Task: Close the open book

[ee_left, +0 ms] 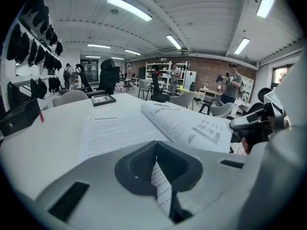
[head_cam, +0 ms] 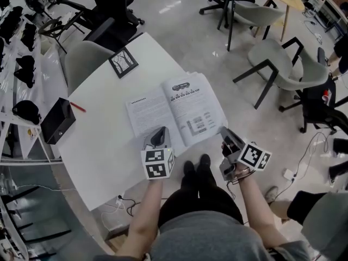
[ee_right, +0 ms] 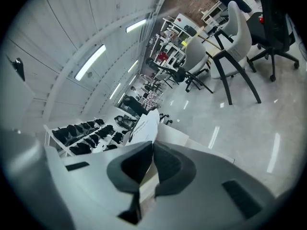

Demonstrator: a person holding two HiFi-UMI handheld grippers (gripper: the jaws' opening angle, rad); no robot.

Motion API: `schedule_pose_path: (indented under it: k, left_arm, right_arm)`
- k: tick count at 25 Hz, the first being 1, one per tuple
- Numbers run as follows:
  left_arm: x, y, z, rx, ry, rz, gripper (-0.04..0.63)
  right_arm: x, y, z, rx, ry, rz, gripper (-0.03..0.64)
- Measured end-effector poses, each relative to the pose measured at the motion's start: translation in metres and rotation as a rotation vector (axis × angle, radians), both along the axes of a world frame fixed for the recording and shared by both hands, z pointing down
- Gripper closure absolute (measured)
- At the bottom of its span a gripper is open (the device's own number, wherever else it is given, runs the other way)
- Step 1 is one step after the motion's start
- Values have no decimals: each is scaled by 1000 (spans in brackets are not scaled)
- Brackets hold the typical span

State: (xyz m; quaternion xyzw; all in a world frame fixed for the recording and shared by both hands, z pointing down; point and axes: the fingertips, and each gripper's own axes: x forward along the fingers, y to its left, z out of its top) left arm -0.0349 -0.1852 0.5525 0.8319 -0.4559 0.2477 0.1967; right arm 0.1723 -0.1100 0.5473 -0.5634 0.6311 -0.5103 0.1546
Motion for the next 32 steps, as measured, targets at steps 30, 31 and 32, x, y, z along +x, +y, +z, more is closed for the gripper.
schedule_pose_path:
  k: [30, 31, 32]
  left_arm:
    - [-56, 17, 2, -40, -21, -163, 589]
    - [-57, 18, 2, -40, -21, -167, 588]
    - [-59, 19, 2, -42, -20, -173, 589]
  right_arm:
    - [-44, -5, -84, 280, 40, -205, 604]
    - [-47, -5, -87, 287, 38, -215, 604]
    - [-51, -6, -90, 296, 37, -226, 604]
